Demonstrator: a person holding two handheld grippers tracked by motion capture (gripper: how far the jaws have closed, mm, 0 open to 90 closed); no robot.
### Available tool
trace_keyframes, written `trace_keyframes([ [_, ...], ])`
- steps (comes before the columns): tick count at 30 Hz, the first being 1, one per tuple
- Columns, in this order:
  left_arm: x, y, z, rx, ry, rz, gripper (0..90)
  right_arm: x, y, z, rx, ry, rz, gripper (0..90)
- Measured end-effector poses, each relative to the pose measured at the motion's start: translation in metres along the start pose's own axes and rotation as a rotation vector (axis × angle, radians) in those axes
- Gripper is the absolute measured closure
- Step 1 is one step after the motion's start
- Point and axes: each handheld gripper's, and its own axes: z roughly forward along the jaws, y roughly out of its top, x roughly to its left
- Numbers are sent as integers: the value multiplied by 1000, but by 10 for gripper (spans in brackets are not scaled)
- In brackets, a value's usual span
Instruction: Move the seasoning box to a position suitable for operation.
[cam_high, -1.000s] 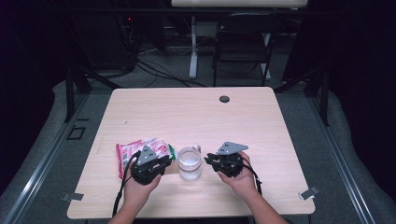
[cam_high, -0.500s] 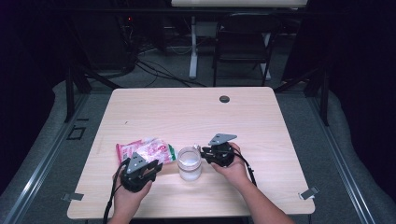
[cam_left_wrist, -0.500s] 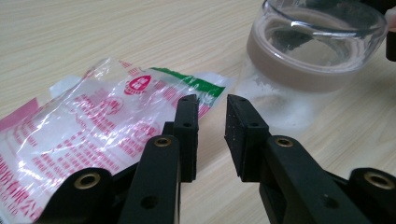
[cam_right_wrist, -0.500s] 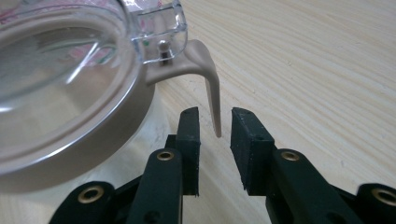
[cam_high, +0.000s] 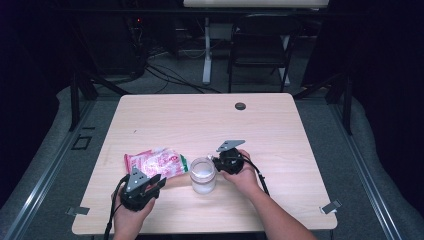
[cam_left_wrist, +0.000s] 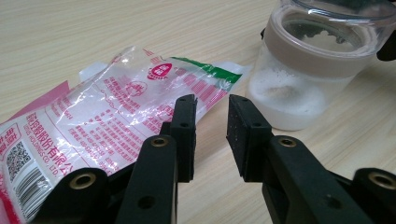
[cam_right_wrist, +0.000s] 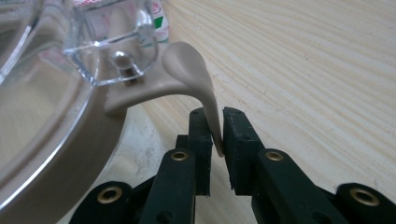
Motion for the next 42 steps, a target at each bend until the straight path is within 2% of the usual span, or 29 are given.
trace_keyframes([
  [3, -1, 1, 2, 0, -7, 6, 727, -1, -1, -2, 6, -5, 4, 825],
  [6, -2, 4, 5, -7, -17, 10, 725, 1, -2, -6, 12, -35, -10, 834],
  [14, -9, 15, 18, -15, -61, 45, 721, 4, -14, -25, 17, -100, 22, 829],
  [22, -20, 32, 39, -22, -133, 91, 719, 14, -34, -55, -5, -153, 110, 843],
  [24, -23, 36, 45, -27, -148, 104, 719, 16, -40, -63, -13, -145, 135, 900],
  [27, -29, 45, 55, -26, -165, 128, 719, 18, -50, -79, -25, -160, 144, 900],
  [29, -31, 48, 60, -26, -168, 134, 718, 17, -55, -83, -40, -153, 139, 877],
  [31, -32, 50, 63, -25, -145, 131, 731, 16, -60, -87, -39, -161, 145, 838],
  [34, -28, 52, 65, -27, -160, 111, 724, 14, -65, -88, -56, -157, 145, 746],
  [38, -28, 51, 63, -25, -154, 113, 722, 13, -64, -82, -68, -166, 124, 691],
  [40, -28, 49, 61, -23, -150, 125, 722, 13, -62, -77, -64, -169, 110, 675],
  [42, -29, 45, 60, -19, -148, 121, 722, 13, -59, -73, -54, -160, 102, 664],
])
